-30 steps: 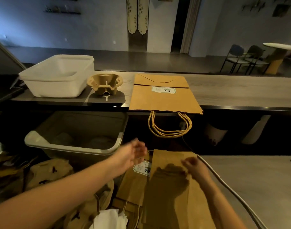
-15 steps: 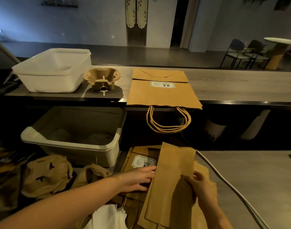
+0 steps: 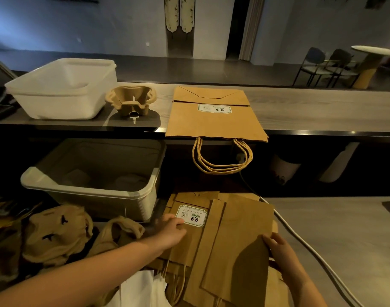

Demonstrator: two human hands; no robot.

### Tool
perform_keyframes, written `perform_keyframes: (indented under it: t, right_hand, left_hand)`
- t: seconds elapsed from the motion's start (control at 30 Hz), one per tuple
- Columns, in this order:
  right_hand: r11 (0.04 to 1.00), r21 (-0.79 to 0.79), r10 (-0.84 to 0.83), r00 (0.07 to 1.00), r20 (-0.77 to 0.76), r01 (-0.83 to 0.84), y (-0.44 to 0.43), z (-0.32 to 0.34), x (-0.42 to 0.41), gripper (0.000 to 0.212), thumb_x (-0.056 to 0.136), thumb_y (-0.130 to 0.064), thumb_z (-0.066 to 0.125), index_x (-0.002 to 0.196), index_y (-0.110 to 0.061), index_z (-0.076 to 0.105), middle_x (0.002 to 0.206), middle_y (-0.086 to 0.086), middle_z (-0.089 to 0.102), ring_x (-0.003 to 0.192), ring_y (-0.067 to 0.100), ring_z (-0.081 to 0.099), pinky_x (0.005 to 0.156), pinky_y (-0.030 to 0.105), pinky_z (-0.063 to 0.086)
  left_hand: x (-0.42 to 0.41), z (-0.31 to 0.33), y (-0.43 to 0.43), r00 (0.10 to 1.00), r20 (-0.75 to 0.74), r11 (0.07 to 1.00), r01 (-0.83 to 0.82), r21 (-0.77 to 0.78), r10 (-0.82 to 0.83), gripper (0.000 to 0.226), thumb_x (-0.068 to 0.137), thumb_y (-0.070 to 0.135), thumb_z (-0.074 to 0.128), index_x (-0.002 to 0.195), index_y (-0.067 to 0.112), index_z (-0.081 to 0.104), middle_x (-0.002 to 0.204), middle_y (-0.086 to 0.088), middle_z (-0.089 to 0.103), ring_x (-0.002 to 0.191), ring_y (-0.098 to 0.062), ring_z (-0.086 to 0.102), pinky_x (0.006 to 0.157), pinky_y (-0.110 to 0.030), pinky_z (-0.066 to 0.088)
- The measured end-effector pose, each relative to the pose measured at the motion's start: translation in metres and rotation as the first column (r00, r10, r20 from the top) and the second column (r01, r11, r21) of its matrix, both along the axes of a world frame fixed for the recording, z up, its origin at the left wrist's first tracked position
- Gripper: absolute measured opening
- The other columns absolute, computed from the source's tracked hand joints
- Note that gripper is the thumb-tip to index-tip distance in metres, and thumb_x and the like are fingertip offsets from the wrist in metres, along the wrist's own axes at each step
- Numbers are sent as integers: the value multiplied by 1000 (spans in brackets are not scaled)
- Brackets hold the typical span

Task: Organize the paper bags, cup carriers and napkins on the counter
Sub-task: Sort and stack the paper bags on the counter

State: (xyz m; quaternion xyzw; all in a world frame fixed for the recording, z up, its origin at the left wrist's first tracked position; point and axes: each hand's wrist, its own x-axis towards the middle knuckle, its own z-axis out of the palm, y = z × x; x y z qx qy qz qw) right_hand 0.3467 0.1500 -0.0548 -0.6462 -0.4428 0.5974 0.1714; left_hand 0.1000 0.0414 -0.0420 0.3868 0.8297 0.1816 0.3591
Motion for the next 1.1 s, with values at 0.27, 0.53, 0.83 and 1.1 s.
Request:
perform_keyframes:
  t: [0.27, 0.53, 0.83, 1.1]
  right_hand:
    - [999, 5, 44, 998, -44, -44, -20, 0, -17, 25, 100, -29, 43, 117, -12, 50, 99, 15, 59, 86, 28, 59, 70, 40, 50]
    - [966, -55, -251, 859, -446, 254, -5, 36, -5, 17, 98, -20, 47, 96, -6, 57, 82, 15, 58, 71, 25, 55, 64, 39, 48]
    - [997, 71, 45, 836, -547, -7, -36, 50, -72, 19, 93, -11, 54, 112, -11, 58, 97, 9, 70, 80, 22, 68, 64, 30, 58]
    - [835, 428, 282, 937, 205, -345, -35, 12, -93, 38, 96, -39, 47, 123, -13, 53, 113, 5, 63, 102, 21, 60, 83, 33, 50]
  left_hand:
    - [35, 14, 7, 904, 426, 1000, 28, 5, -27, 32, 98, 22, 44, 129, 22, 47, 122, 1, 52, 109, -12, 50, 92, -28, 46]
    - [7, 36, 10, 566, 807, 963, -268, -16, 171, 32, 93, 34, 51, 123, 21, 49, 121, -6, 57, 109, -23, 58, 91, -42, 51]
    - [14, 31, 0, 590, 778, 914, -403, 52, 216, 84, 71, 48, 68, 142, 23, 31, 129, -9, 52, 115, -29, 52, 102, -46, 40]
    - [-16, 28, -11, 606, 760, 842, -518, 151, 236, 54, 89, 26, 60, 138, 21, 37, 119, -7, 57, 104, -25, 57, 85, -41, 48]
